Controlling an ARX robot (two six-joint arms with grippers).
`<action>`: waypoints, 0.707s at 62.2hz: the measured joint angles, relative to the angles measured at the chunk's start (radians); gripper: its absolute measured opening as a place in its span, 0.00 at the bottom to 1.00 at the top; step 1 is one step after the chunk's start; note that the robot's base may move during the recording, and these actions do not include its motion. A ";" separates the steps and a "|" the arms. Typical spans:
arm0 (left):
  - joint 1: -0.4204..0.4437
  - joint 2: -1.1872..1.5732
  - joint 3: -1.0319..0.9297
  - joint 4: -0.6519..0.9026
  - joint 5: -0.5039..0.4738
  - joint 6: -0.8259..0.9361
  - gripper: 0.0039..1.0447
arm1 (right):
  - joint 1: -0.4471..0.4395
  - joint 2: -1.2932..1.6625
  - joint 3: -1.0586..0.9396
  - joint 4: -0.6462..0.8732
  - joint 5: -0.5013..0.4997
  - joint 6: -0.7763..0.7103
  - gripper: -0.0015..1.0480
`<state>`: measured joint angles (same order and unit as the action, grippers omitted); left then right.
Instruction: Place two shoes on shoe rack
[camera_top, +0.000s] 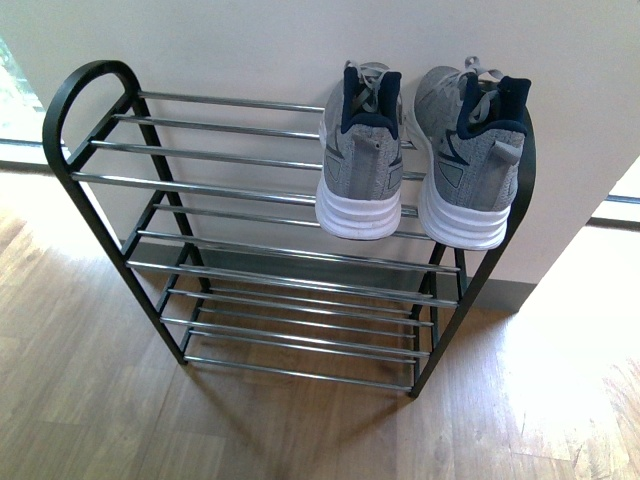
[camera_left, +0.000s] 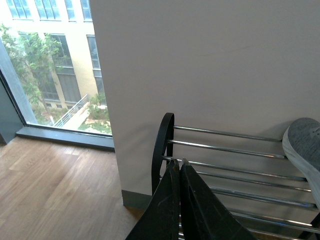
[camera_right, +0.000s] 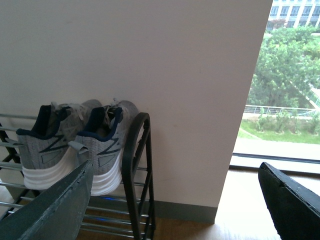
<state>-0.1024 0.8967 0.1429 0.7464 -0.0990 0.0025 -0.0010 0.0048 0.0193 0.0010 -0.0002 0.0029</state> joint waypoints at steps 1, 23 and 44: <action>0.003 -0.012 -0.007 -0.006 0.004 0.000 0.01 | 0.000 0.000 0.000 0.000 0.000 0.000 0.91; 0.098 -0.221 -0.084 -0.139 0.098 0.000 0.01 | 0.000 0.000 0.000 0.000 0.000 0.000 0.91; 0.098 -0.398 -0.129 -0.253 0.099 0.000 0.01 | 0.000 0.000 0.000 0.000 0.000 0.000 0.91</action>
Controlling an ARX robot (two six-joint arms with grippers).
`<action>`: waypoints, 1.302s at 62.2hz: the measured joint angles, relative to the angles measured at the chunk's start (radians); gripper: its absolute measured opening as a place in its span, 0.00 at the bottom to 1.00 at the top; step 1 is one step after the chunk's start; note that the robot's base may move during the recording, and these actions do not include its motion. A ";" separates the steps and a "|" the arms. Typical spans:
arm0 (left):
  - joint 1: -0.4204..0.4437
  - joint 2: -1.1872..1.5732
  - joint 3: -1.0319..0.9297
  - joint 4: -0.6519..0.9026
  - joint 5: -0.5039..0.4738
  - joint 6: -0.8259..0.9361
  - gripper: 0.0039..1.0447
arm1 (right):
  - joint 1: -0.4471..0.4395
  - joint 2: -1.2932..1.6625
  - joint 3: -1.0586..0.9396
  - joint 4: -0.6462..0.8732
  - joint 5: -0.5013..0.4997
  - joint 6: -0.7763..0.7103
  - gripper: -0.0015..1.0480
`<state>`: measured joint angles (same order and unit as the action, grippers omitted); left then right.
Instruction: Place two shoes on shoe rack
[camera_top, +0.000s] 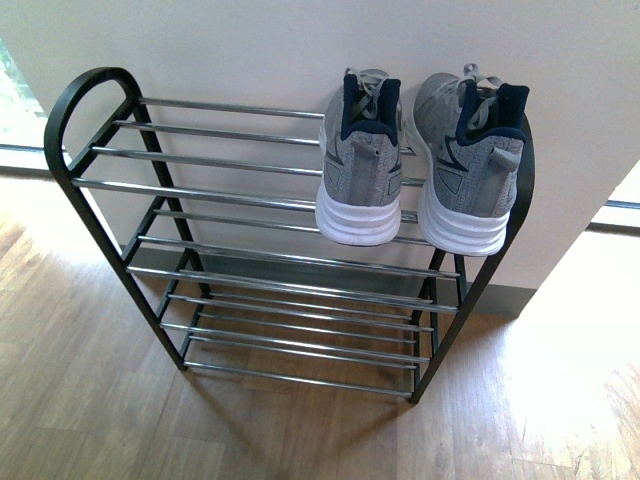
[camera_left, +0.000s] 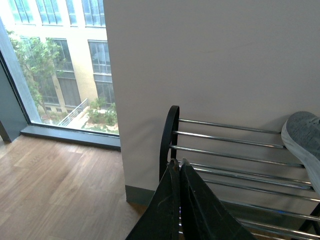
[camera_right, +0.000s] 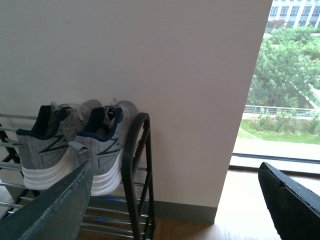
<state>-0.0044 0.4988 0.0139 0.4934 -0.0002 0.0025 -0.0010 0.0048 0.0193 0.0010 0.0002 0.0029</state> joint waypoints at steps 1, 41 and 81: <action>0.000 -0.011 0.000 -0.011 0.000 0.000 0.01 | 0.000 0.000 0.000 0.000 0.000 0.000 0.91; 0.000 -0.288 0.000 -0.282 0.000 0.000 0.01 | 0.000 0.000 0.000 0.000 0.000 0.000 0.91; 0.001 -0.483 0.000 -0.494 0.000 -0.001 0.14 | 0.000 0.000 0.000 0.000 0.000 0.000 0.91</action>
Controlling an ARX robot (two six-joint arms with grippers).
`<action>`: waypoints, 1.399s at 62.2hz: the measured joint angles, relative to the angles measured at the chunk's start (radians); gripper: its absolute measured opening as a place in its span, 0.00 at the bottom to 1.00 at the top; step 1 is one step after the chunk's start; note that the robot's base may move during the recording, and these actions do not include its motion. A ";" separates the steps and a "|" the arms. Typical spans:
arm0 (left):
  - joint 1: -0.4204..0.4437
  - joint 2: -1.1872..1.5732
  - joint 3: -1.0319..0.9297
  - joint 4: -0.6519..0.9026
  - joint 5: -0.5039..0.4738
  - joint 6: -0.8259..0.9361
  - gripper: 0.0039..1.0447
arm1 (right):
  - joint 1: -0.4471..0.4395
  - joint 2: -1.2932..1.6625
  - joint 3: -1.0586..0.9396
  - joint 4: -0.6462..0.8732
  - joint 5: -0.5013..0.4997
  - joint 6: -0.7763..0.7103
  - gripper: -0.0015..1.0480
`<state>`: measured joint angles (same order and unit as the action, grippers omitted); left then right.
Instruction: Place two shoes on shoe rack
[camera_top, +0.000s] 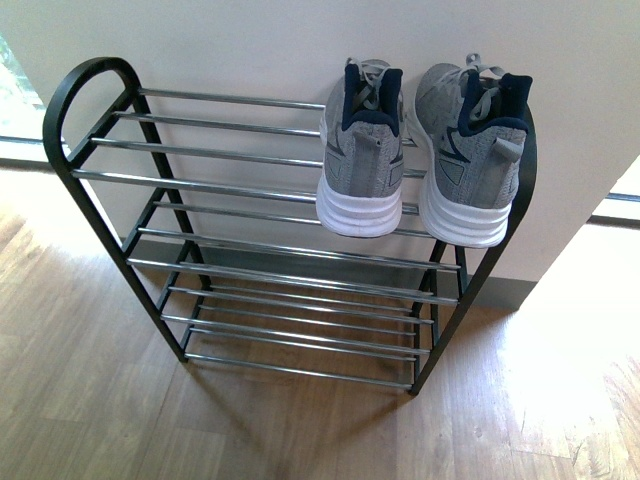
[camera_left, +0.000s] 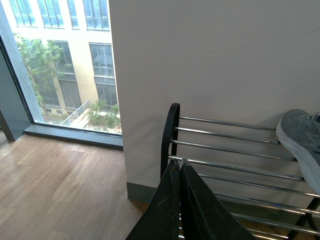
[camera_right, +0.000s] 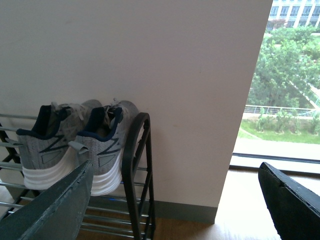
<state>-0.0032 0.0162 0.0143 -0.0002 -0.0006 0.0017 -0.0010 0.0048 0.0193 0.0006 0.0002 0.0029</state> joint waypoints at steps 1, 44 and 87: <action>0.000 0.000 0.000 0.000 0.000 0.000 0.16 | 0.000 0.000 0.000 0.000 0.000 0.000 0.91; 0.002 0.000 0.000 0.000 -0.002 0.000 0.91 | 0.000 0.000 0.000 0.000 -0.004 0.000 0.91; 0.002 0.000 0.000 0.000 0.001 0.001 0.91 | 0.000 0.000 0.000 -0.002 0.000 0.000 0.91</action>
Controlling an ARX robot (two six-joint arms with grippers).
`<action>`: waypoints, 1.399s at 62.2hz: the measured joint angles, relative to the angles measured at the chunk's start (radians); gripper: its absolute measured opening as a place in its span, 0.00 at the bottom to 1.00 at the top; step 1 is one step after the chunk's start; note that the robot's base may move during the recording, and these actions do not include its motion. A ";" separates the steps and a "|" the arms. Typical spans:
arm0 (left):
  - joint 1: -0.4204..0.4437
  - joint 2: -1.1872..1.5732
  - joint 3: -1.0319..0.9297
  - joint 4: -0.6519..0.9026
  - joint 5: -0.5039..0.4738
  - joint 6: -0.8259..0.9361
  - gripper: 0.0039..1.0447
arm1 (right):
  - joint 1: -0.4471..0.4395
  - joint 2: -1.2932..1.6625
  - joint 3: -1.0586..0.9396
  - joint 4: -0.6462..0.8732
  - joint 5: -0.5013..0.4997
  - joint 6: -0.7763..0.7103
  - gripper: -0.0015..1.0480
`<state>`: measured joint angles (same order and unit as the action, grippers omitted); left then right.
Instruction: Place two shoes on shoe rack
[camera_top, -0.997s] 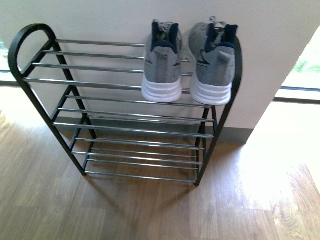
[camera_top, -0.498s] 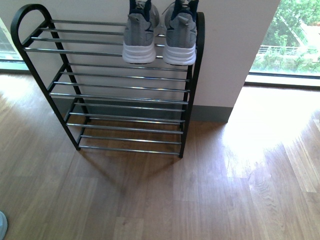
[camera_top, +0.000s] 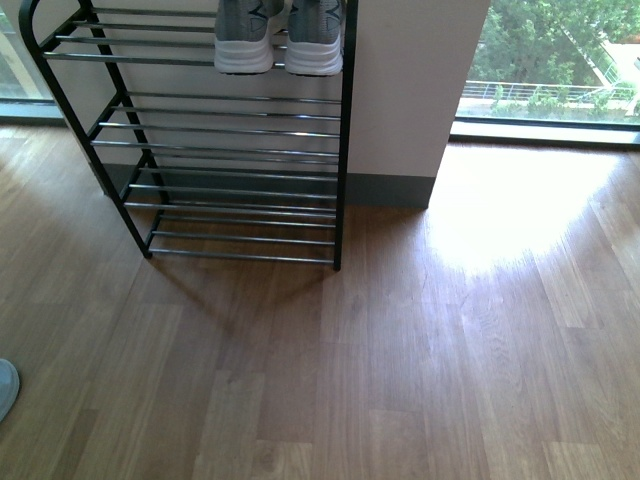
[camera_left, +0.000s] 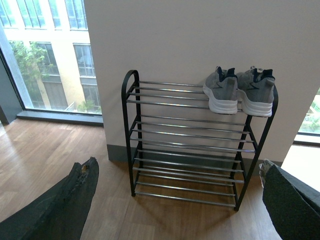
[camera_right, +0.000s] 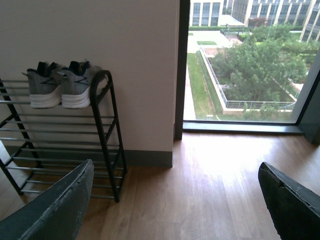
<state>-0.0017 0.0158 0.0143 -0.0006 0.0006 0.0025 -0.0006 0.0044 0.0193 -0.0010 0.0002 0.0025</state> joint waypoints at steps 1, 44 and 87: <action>0.000 0.000 0.000 0.000 0.000 0.000 0.91 | 0.000 0.000 0.000 0.000 0.000 0.000 0.91; 0.000 0.000 0.000 0.000 0.000 0.000 0.91 | 0.000 -0.001 0.000 0.000 0.002 0.000 0.91; 0.000 0.000 0.000 0.000 -0.001 0.000 0.91 | 0.000 0.000 0.000 0.000 0.000 0.000 0.91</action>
<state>-0.0017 0.0158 0.0143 -0.0002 -0.0002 0.0021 -0.0006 0.0040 0.0193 -0.0006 0.0002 0.0029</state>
